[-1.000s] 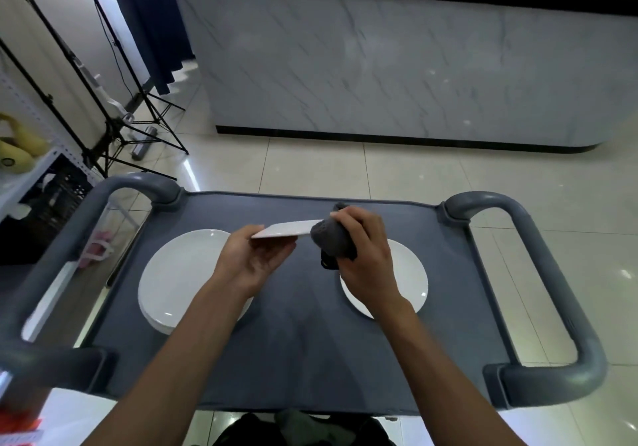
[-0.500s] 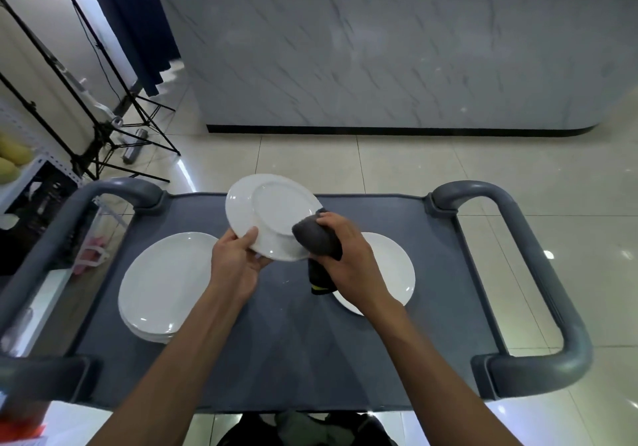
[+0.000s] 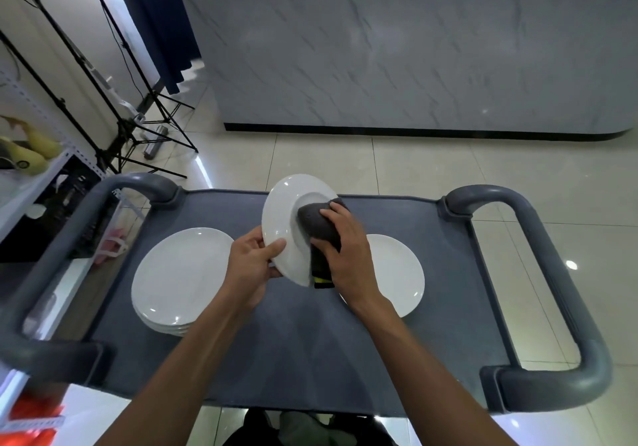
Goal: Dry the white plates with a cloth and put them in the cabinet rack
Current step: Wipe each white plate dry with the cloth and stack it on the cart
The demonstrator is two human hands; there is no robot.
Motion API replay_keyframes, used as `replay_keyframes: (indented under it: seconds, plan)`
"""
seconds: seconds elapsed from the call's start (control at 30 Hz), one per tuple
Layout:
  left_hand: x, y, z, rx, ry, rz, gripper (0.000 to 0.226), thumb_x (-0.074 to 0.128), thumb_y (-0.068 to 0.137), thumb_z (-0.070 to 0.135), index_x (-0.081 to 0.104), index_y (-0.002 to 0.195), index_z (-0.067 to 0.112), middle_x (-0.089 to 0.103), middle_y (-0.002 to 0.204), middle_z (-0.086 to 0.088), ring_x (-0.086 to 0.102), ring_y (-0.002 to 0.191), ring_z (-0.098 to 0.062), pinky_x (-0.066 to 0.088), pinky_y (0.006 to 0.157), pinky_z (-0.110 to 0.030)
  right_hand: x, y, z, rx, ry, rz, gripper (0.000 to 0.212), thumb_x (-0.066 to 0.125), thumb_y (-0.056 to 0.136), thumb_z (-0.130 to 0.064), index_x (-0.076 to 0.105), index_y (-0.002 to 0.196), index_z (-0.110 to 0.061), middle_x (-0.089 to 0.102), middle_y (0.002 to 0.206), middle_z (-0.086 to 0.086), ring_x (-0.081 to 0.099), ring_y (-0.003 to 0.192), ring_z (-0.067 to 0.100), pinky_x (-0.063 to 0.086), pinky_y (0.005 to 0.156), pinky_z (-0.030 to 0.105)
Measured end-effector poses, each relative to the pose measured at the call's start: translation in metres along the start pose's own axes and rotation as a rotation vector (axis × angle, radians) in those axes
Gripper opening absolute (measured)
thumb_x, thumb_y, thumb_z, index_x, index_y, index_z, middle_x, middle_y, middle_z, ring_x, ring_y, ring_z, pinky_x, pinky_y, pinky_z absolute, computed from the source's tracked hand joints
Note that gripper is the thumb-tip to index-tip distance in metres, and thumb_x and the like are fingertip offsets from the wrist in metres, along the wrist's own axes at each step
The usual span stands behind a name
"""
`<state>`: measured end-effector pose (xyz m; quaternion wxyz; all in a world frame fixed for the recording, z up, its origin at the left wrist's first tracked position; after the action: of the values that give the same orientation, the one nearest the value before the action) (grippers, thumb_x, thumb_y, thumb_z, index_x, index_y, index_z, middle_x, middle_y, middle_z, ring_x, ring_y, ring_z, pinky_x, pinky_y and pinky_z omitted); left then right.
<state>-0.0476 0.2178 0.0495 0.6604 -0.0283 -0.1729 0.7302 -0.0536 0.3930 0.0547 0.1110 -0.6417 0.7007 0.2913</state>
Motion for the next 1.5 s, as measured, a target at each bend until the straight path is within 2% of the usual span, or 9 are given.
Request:
replay_keyframes:
  seconds: [0.07,0.17,0.3,0.47,0.7,0.87,1.03,1.17,1.5]
  plan:
    - [0.001,-0.001,-0.002,0.002,0.037,-0.019,0.019,0.061,0.092,0.000,0.068,0.110,0.003,0.074,0.092,-0.012,0.069,0.072,-0.022,0.058,0.058,-0.038,0.000,0.005,-0.005,-0.007,0.010,0.008,0.048,0.070,0.089,-0.012,0.058,0.135,-0.015,0.045,0.151,0.000,0.041,0.138,0.020,0.034,0.115,0.036]
    - [0.005,-0.005,-0.008,-0.002,0.065,-0.060,0.023,0.063,0.092,0.002,0.069,0.113,0.005,0.074,0.103,-0.019,0.072,0.087,-0.035,0.061,0.069,-0.052,-0.004,0.017,-0.014,-0.023,0.028,0.038,0.047,0.070,0.091,-0.015,0.059,0.136,-0.018,0.045,0.151,-0.001,0.041,0.137,0.020,0.033,0.116,0.033]
    - [0.012,-0.010,-0.013,-0.006,0.072,-0.070,0.025,0.062,0.093,0.003,0.069,0.117,0.007,0.073,0.107,-0.021,0.070,0.097,-0.043,0.058,0.079,-0.060,-0.004,0.027,-0.024,-0.088,-0.011,0.010,0.047,0.067,0.092,-0.016,0.057,0.138,-0.019,0.045,0.151,0.002,0.040,0.137,0.022,0.033,0.116,0.041]
    - [0.014,-0.012,-0.011,0.005,0.054,-0.019,0.027,0.061,0.094,0.002,0.068,0.119,0.006,0.073,0.108,-0.022,0.069,0.099,-0.045,0.058,0.078,-0.060,-0.003,0.013,-0.022,-0.218,-0.139,-0.126,0.051,0.057,0.097,-0.018,0.046,0.147,-0.015,0.035,0.158,0.003,0.033,0.143,0.027,0.026,0.119,0.041]
    - [0.020,-0.016,-0.010,-0.001,0.067,-0.042,0.030,0.058,0.094,-0.002,0.065,0.123,0.004,0.071,0.113,-0.023,0.067,0.104,-0.046,0.055,0.083,-0.066,-0.010,-0.003,-0.020,-0.346,-0.153,-0.119,0.039,0.058,0.095,-0.004,0.059,0.135,-0.008,0.042,0.153,0.012,0.042,0.135,0.039,0.034,0.110,0.052]
    - [0.024,-0.021,-0.012,0.019,0.099,-0.089,0.030,0.059,0.094,0.000,0.065,0.122,0.007,0.072,0.112,-0.020,0.069,0.101,-0.043,0.056,0.081,-0.064,-0.014,0.001,-0.022,-0.464,-0.249,-0.127,0.041,0.061,0.093,-0.007,0.061,0.134,-0.012,0.044,0.152,0.011,0.043,0.134,0.039,0.038,0.106,0.054]
    - [0.025,-0.028,-0.018,0.043,0.050,-0.105,0.034,0.062,0.090,0.005,0.065,0.124,0.007,0.071,0.113,-0.022,0.069,0.100,-0.044,0.058,0.077,-0.057,-0.022,0.013,-0.022,-0.354,-0.210,-0.034,0.038,0.053,0.097,-0.011,0.060,0.134,-0.013,0.046,0.150,0.008,0.045,0.130,0.037,0.036,0.108,0.050]
    - [0.023,-0.032,-0.014,0.072,-0.012,-0.120,0.040,0.067,0.084,0.009,0.065,0.123,0.004,0.070,0.109,-0.023,0.067,0.092,-0.038,0.059,0.065,-0.041,-0.035,0.027,-0.017,-0.200,-0.158,0.018,0.039,0.055,0.098,-0.012,0.058,0.137,-0.016,0.045,0.151,0.005,0.042,0.132,0.032,0.033,0.109,0.044]
    - [0.016,-0.031,-0.010,0.122,-0.102,-0.097,0.033,0.062,0.083,0.009,0.067,0.115,0.002,0.070,0.102,-0.018,0.064,0.088,-0.032,0.059,0.060,-0.038,-0.059,0.033,0.019,0.031,-0.060,0.070,0.040,0.057,0.096,-0.008,0.057,0.136,-0.010,0.050,0.146,0.007,0.045,0.132,0.028,0.033,0.114,0.042]
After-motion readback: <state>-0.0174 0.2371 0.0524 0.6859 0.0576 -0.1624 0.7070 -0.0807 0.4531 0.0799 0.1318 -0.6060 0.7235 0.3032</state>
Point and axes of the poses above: each hand's wrist, its own y-axis towards the middle knuckle, its own x-axis out of the palm, z = x × y, the point moved 4 cm from there along y, towards the middle knuckle
